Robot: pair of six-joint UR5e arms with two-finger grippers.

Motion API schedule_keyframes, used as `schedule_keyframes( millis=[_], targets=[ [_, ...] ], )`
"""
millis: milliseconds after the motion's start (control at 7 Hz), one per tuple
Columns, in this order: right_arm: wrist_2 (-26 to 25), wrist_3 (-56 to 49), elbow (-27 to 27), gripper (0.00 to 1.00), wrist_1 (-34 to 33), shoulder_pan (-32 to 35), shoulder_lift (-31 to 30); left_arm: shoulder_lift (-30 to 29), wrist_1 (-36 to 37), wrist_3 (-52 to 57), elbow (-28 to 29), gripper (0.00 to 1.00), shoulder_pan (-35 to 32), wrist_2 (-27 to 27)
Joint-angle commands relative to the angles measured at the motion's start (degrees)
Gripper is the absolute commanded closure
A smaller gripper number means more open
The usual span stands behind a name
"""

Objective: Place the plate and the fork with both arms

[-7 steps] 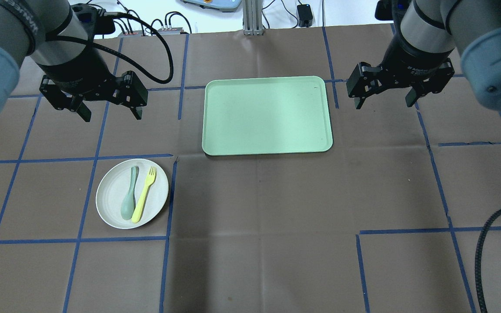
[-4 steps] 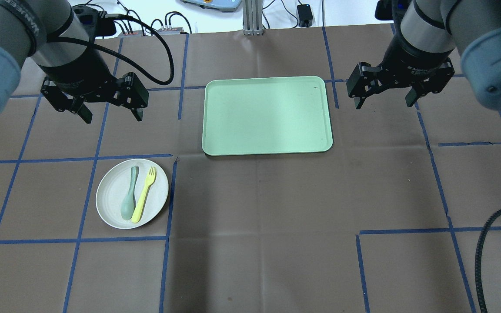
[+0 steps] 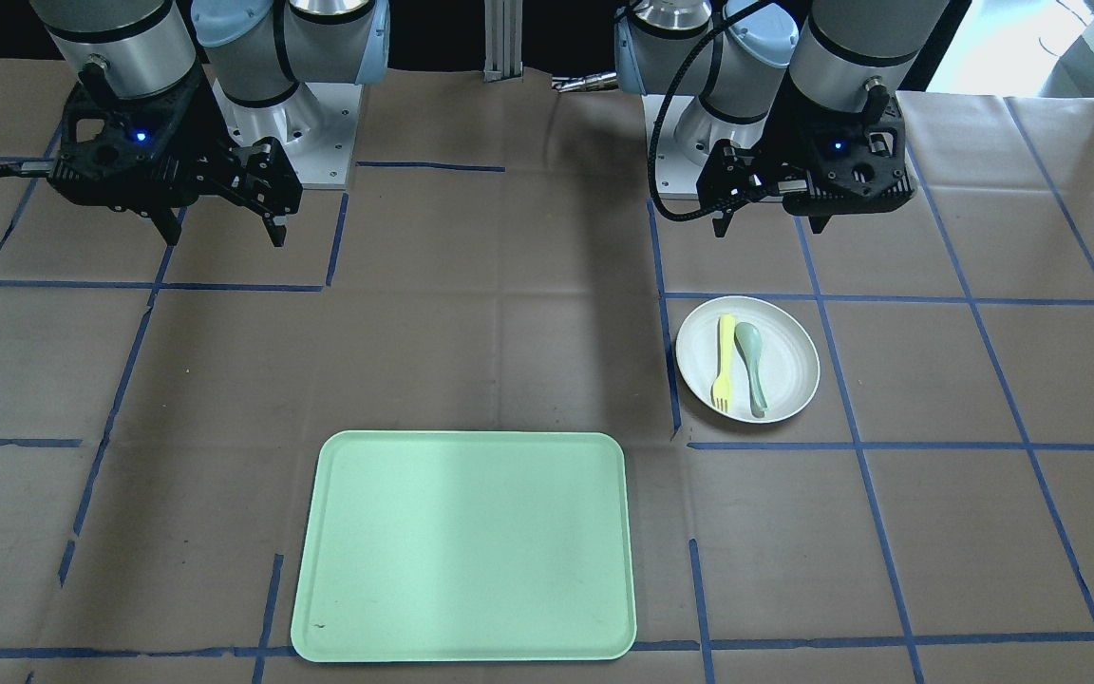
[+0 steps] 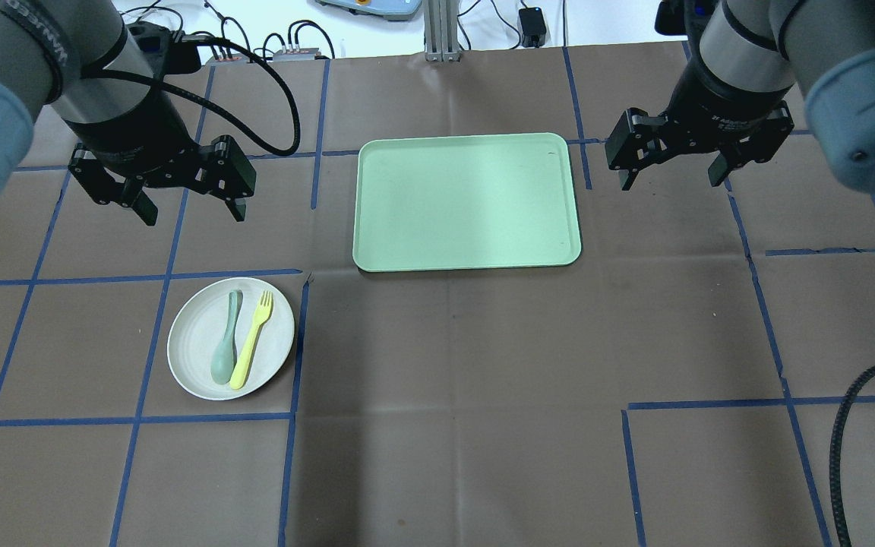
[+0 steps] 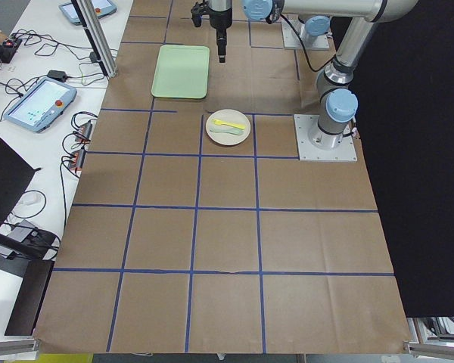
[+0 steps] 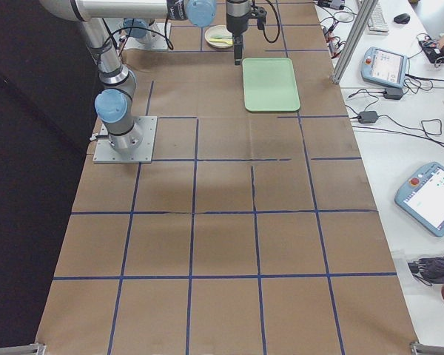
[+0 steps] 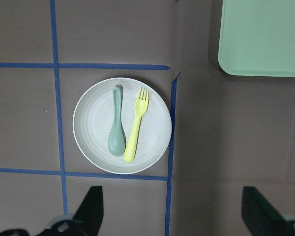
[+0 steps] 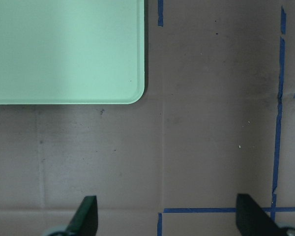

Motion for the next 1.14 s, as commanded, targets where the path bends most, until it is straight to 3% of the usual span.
schedule_keyframes(
  millis=[0, 429, 571, 714, 1000],
  targets=[
    [0.00, 0.00, 0.00, 0.00, 0.00, 0.00, 0.00, -0.04, -0.71, 5.09, -1.21, 0.00, 3.49, -0.45],
    [0.00, 0.00, 0.00, 0.00, 0.00, 0.00, 0.00, -1.18, 0.26, 22.31, -6.04, 0.00, 17.18, -6.34],
    [0.00, 0.00, 0.00, 0.00, 0.00, 0.00, 0.00, -2.23, 0.87, 26.54, -7.88, 0.00, 20.62, -10.52],
    [0.00, 0.00, 0.09, 0.00, 0.00, 0.00, 0.00, -3.29, 3.75, 29.63, -9.99, 0.00, 22.65, -12.74],
    [0.00, -0.09, 0.09, 0.00, -0.09, 0.00, 0.00, -6.71, 18.28, 35.10, -19.01, 0.00, 28.54, -12.85]
  ],
)
